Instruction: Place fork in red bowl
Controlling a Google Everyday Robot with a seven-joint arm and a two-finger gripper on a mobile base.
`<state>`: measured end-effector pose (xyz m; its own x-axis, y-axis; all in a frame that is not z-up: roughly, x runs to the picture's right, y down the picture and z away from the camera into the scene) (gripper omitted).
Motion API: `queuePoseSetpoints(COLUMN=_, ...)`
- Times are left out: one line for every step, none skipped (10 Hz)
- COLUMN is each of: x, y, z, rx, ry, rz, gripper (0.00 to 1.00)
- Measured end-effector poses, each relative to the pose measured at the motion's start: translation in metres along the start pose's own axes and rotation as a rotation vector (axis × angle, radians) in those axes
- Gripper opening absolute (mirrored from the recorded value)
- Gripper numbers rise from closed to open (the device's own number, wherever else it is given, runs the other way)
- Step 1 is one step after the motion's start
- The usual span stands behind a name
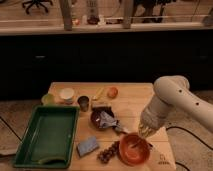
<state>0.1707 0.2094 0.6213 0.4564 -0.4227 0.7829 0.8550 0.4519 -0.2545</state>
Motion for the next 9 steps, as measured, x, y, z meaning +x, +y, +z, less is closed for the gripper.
queuePoseSetpoints(x=-0.002, y=0.002, z=0.004, rx=-0.013, ry=-0.001, rz=-0.006, gripper=0.02)
queuePoseSetpoints(x=-0.003, y=0.003, z=0.009, rx=-0.022, ry=-0.006, rz=-0.009, gripper=0.02)
queuePoseSetpoints(x=-0.004, y=0.002, z=0.013, rx=-0.032, ry=-0.009, rz=-0.015, gripper=0.02)
queuePoseSetpoints(x=-0.005, y=0.001, z=0.017, rx=-0.038, ry=-0.013, rz=-0.019, gripper=0.02)
queuePoseSetpoints(x=-0.006, y=0.002, z=0.02, rx=-0.045, ry=-0.015, rz=-0.022, gripper=0.02)
queuePoseSetpoints(x=-0.007, y=0.002, z=0.023, rx=-0.051, ry=-0.014, rz=-0.023, gripper=0.06)
queuePoseSetpoints(x=-0.008, y=0.003, z=0.025, rx=-0.056, ry=-0.012, rz=-0.024, gripper=0.12)
queuePoseSetpoints(x=-0.009, y=0.003, z=0.028, rx=-0.066, ry=-0.008, rz=-0.025, gripper=0.24)
queuePoseSetpoints(x=-0.009, y=0.003, z=0.031, rx=-0.072, ry=-0.005, rz=-0.024, gripper=0.32)
